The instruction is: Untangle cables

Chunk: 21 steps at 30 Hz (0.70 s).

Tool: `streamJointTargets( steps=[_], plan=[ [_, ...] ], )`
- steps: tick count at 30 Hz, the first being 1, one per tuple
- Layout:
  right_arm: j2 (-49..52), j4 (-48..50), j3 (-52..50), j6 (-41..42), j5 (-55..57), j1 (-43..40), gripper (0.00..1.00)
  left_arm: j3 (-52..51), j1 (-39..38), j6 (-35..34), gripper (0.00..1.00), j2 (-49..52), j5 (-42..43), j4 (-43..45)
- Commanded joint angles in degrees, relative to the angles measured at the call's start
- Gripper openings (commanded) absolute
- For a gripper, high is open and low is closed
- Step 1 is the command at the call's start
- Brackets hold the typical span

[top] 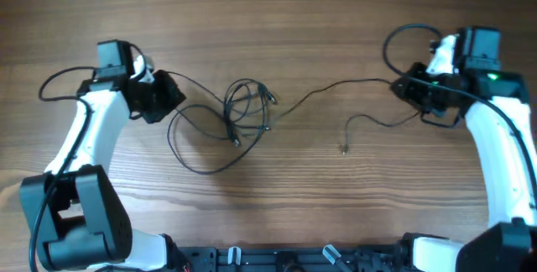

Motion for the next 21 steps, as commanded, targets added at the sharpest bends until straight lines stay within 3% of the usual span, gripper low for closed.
streamJointTargets(
  steps=[1,2,5,10,17,21],
  plan=[
    [3.10,2.95,-0.52,-0.76,-3.82,5.81,0.53,-0.11,-2.93,1.40,0.04,0.22,-1.51,0.17],
    [4.11,4.68,-0.55,0.68,-4.37,7.82,0.63,-0.11,-3.67,1.40,0.04,0.22,-1.51,0.22],
    [6.91,8.74,-0.55,6.97,-4.35,12.28,0.66,-0.11,-4.94,1.40,0.04,0.22,-1.51,0.20],
    [14.27,13.94,-0.55,17.84,-4.33,20.44,0.62,-0.11,-5.53,1.40,0.04,0.22,-1.53,0.17],
    [24.79,22.88,-0.52,24.70,-4.39,29.75,0.59,-0.11,-5.53,1.42,0.05,0.22,-1.75,0.37],
    [28.48,25.70,-0.52,27.10,-4.37,32.92,0.44,-0.11,-5.53,1.42,0.05,0.22,-1.75,0.35]
  ],
)
